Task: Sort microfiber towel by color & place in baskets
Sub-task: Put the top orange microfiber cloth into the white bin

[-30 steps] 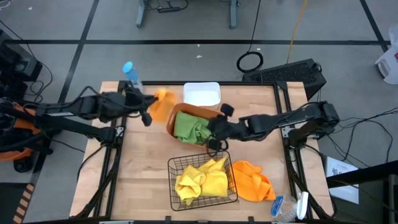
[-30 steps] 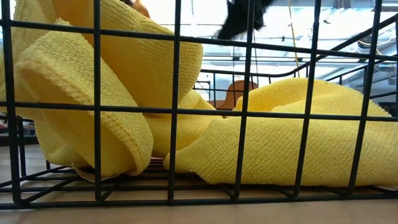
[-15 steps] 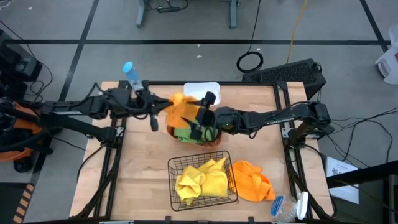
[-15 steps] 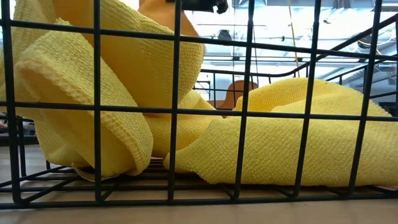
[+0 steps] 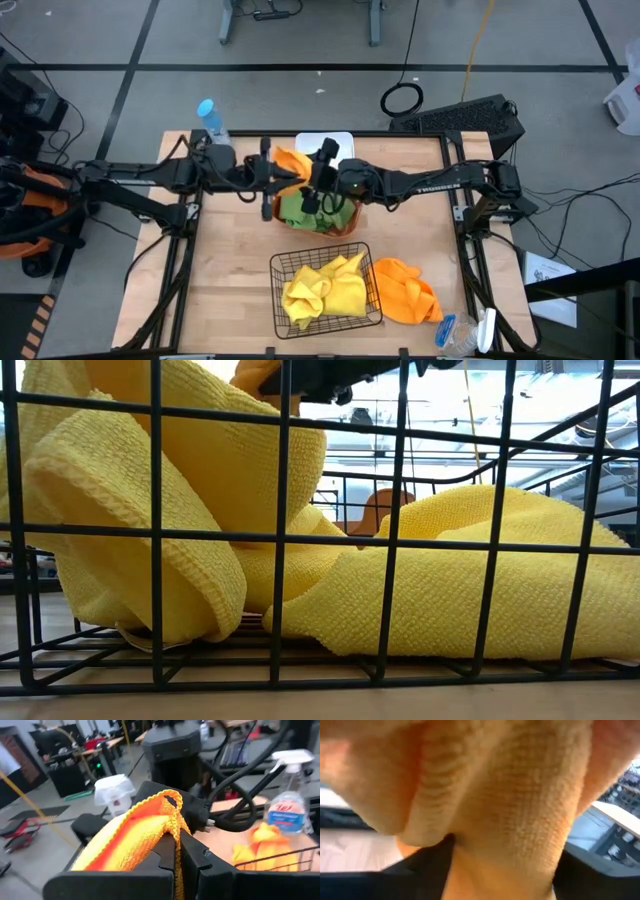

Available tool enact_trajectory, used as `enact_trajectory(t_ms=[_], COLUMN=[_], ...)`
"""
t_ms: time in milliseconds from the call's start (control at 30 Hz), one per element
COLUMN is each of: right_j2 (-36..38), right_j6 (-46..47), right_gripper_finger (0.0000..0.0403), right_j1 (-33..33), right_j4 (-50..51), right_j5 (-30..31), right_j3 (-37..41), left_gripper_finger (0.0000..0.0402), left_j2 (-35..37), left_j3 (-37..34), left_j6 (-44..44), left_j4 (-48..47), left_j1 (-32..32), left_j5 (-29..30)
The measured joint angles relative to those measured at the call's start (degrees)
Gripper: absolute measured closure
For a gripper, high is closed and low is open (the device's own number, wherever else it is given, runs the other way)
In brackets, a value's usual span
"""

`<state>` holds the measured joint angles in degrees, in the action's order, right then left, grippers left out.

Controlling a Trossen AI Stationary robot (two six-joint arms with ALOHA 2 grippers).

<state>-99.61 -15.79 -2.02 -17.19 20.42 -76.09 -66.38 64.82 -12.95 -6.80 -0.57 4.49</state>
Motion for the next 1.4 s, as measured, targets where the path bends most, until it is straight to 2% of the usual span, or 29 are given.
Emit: enact_trajectory(t_ms=[100,233,300,500,867,1000,1233,1400], right_j2=[0.0,0.7,1.2,2.8,8.8,10.5,11.2,11.2], right_j6=[-1.6,-4.9,-5.9,-7.5,-7.5,-7.5,-7.9,-6.4], right_gripper_finger=[0.0216,0.0359,0.0387,0.0397,0.0401,0.0402,0.0402,0.0402], right_j1=[-0.1,-0.2,-0.2,-0.5,-2.7,-3.7,-6.7,-11.4], right_j4=[-0.3,-0.2,0.0,3.7,14.4,18.0,20.5,21.0], right_j5=[-0.4,-1.3,-2.2,-2.6,-2.6,-2.6,-3.0,-9.0], right_j3=[0.0,0.0,0.0,0.0,0.0,0.0,-0.1,-0.1], left_gripper_finger=[0.0398,0.0392,0.0383,0.0368,0.0358,0.0321,0.0224,0.0184], left_j2=[0.2,1.9,2.7,3.8,3.9,3.8,3.7,3.7], left_j3=[0.0,0.0,0.0,0.0,-0.1,-0.4,-5.5,-9.9], left_j6=[-0.1,-1.8,-2.5,-2.6,0.6,3.5,7.8,10.6], left_j4=[-0.2,-1.3,-2.4,-5.1,-11.5,-14.8,-16.3,-16.6], left_j1=[0.1,0.3,0.4,2.4,6.9,8.2,10.3,12.0], left_j5=[-1.5,-3.0,-2.7,2.9,5.6,9.2,11.3,11.5])
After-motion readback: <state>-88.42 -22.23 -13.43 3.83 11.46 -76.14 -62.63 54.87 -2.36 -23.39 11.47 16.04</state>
